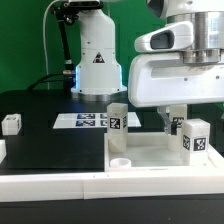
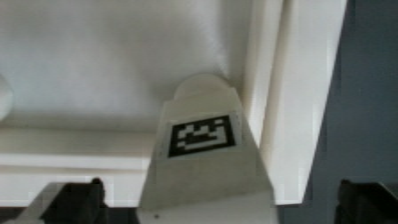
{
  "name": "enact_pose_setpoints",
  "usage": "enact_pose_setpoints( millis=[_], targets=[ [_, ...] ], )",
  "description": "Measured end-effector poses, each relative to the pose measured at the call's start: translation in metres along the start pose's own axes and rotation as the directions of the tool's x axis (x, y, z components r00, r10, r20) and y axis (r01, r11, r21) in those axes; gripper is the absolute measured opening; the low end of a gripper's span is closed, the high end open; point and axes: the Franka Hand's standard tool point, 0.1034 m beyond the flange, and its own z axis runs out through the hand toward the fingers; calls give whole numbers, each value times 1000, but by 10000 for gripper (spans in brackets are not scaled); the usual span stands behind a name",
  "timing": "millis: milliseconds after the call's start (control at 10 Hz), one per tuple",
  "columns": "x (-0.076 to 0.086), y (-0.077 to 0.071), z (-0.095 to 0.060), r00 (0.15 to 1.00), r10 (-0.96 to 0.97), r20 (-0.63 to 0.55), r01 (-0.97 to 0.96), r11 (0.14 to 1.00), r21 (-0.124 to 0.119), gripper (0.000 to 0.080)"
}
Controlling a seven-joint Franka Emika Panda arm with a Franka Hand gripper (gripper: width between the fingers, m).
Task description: Assemble square table
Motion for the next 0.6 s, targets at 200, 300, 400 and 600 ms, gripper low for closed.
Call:
enact_pose_setpoints(
  millis=[200,300,400,600],
  targets=[
    [0,1,0,1000,-25,-1,25,1000,-7,638],
    [0,1,0,1000,-24,0,24,1000,-7,468],
    [0,1,0,1000,-24,-1,24,1000,-7,288],
    [0,1,0,1000,-20,-1,20,1000,-7,290]
  ],
)
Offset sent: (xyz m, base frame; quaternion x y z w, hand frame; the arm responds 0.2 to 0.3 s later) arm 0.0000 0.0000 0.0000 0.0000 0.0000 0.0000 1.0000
